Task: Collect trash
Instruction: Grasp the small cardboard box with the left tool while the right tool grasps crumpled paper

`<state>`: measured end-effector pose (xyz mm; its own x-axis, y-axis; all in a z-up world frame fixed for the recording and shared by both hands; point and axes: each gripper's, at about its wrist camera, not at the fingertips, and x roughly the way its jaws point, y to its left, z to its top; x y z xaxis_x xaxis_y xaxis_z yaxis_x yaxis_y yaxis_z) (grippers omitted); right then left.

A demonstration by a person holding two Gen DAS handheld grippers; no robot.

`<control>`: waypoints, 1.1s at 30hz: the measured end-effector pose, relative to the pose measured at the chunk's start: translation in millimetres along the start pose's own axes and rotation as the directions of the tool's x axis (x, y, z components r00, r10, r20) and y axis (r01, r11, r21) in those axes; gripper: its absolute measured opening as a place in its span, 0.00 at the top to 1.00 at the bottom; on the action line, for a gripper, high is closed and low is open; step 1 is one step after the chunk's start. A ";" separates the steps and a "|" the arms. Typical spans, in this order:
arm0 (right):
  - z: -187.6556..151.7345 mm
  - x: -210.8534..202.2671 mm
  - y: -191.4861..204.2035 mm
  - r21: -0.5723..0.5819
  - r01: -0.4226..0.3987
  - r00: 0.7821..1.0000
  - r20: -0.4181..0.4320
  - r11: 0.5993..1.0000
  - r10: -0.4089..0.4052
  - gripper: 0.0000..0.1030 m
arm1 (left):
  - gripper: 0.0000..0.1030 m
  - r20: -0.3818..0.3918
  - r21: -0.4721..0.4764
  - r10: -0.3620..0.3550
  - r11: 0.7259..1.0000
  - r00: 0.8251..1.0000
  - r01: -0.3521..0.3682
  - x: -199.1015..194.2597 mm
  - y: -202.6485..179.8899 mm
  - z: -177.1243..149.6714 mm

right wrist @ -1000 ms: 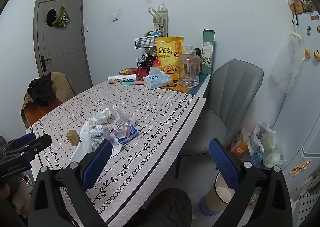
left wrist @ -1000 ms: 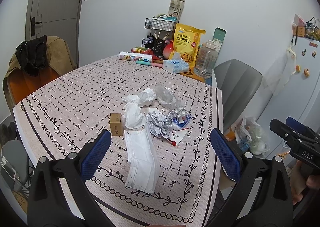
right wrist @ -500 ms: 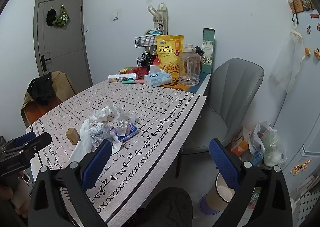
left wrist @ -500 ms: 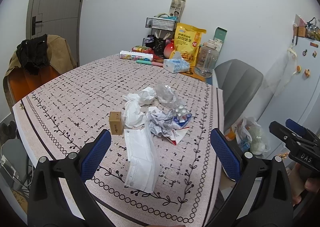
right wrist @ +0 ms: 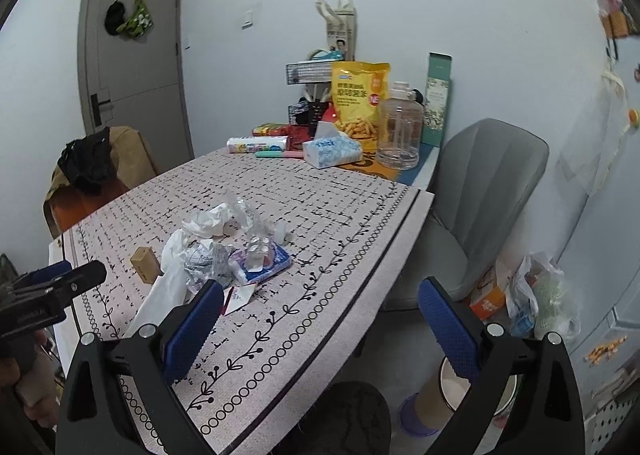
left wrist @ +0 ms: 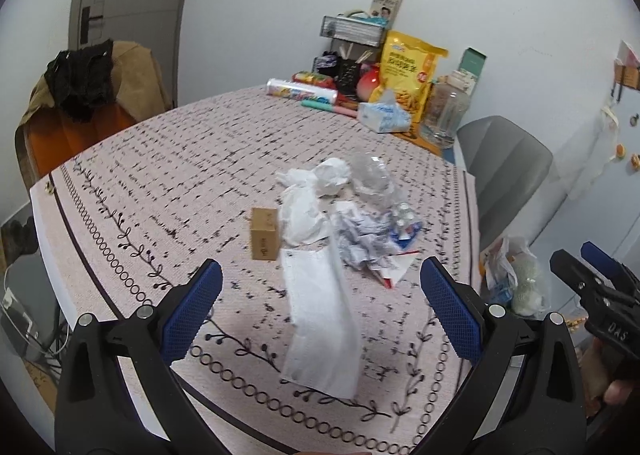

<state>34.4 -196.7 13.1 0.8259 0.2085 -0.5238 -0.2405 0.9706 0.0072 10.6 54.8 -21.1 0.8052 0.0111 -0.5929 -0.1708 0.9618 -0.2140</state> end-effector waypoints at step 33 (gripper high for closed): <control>-5.4 120.7 51.1 0.110 -0.375 0.899 -0.197 0.921 0.390 0.30 | 0.72 -0.139 -0.135 0.024 0.990 0.990 -0.043 109.2 59.8 11.7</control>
<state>119.0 -122.6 -54.4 0.5485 0.5422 -0.6365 -0.4751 0.8285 0.2964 95.0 116.7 -89.5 0.7139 -0.0037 -0.7003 -0.2804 0.9148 -0.2907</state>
